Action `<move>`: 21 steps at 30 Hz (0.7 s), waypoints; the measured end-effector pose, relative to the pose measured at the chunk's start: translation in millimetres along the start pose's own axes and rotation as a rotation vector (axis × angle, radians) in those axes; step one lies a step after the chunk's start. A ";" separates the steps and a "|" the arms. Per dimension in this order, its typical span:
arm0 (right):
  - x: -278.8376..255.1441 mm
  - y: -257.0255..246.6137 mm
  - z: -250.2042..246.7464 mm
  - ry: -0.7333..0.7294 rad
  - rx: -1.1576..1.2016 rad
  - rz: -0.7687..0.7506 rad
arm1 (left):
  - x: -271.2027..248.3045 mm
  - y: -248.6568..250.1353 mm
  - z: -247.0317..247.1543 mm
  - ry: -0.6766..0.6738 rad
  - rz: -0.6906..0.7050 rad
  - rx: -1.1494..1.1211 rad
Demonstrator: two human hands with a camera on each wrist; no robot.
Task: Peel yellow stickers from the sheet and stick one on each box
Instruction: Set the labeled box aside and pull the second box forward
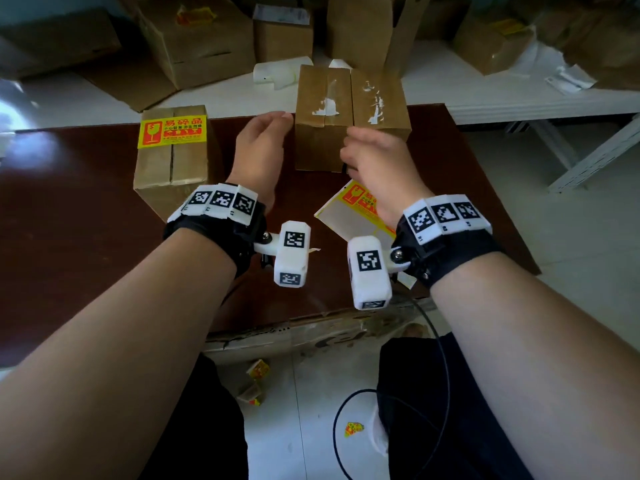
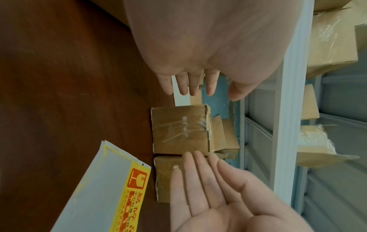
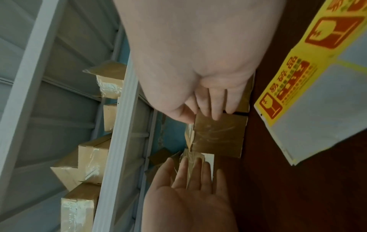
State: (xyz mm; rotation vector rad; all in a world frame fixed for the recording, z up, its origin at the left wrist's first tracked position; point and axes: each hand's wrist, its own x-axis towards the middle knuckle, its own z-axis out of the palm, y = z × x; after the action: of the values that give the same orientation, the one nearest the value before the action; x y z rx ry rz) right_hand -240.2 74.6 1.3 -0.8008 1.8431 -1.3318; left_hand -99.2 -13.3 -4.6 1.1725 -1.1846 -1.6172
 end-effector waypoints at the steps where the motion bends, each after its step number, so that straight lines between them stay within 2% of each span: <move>1: 0.4 -1.0 2.6 0.017 0.008 0.008 | 1.4 0.0 -0.2 -0.007 -0.006 -0.007; 9: 3.2 -7.3 4.6 0.099 0.054 0.017 | 23.8 -2.0 -5.7 -0.029 0.003 -0.001; 18: 7.6 -14.4 11.0 0.025 0.135 0.050 | 31.0 -4.5 -4.8 -0.082 -0.076 -0.023; 21: 9.6 -13.1 18.4 0.017 0.162 0.066 | 30.3 -5.7 -7.3 -0.035 -0.061 -0.027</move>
State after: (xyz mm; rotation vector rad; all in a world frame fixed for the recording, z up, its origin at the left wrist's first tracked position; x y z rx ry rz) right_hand -229.2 53.7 8.1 -0.6405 1.7337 -1.4283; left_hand -100.3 -42.1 -17.7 1.1774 -1.1551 -1.7003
